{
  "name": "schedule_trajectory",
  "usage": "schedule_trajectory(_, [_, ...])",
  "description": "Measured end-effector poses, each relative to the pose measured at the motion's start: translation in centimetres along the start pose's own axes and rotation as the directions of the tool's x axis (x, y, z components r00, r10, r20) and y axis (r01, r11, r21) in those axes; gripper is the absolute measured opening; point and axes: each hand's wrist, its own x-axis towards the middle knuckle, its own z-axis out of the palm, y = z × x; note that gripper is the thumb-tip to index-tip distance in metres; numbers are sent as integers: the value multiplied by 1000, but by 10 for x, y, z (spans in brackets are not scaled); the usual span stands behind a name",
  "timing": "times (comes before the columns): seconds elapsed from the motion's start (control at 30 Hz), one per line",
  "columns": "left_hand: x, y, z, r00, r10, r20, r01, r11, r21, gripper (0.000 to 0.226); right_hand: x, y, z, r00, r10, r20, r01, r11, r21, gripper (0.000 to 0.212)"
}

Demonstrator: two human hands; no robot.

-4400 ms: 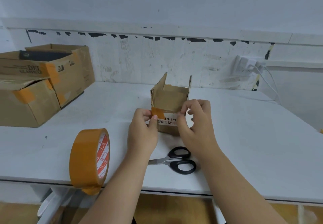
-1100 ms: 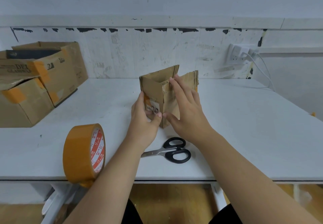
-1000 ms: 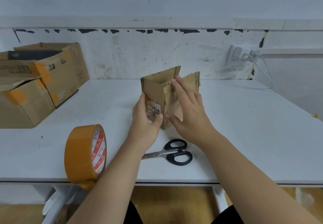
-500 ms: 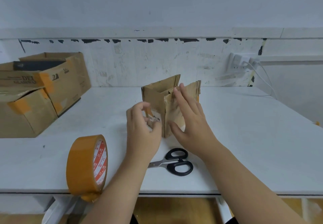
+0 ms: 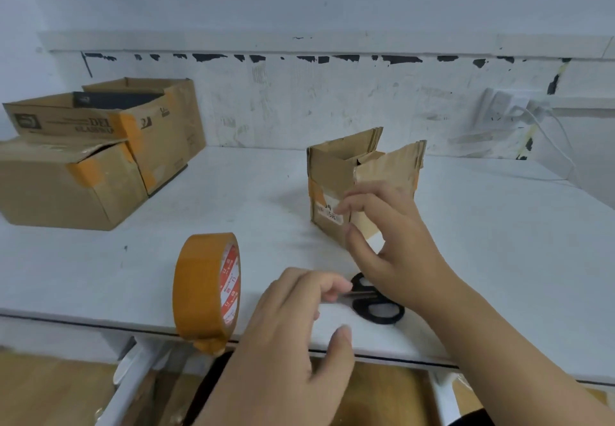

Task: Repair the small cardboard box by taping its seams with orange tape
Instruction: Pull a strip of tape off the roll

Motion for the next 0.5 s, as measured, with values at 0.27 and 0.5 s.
schedule_trajectory(0.27, [-72,-53,-29,999,-54,3,51,961,271,48,-2,-77,10,905,58,421,-93,994,63,31])
schedule_trajectory(0.5, [-78,-82,-45,932,-356,-72,363,914,182,26,-6,-102,40,756,-35,653,-35,995,94,52])
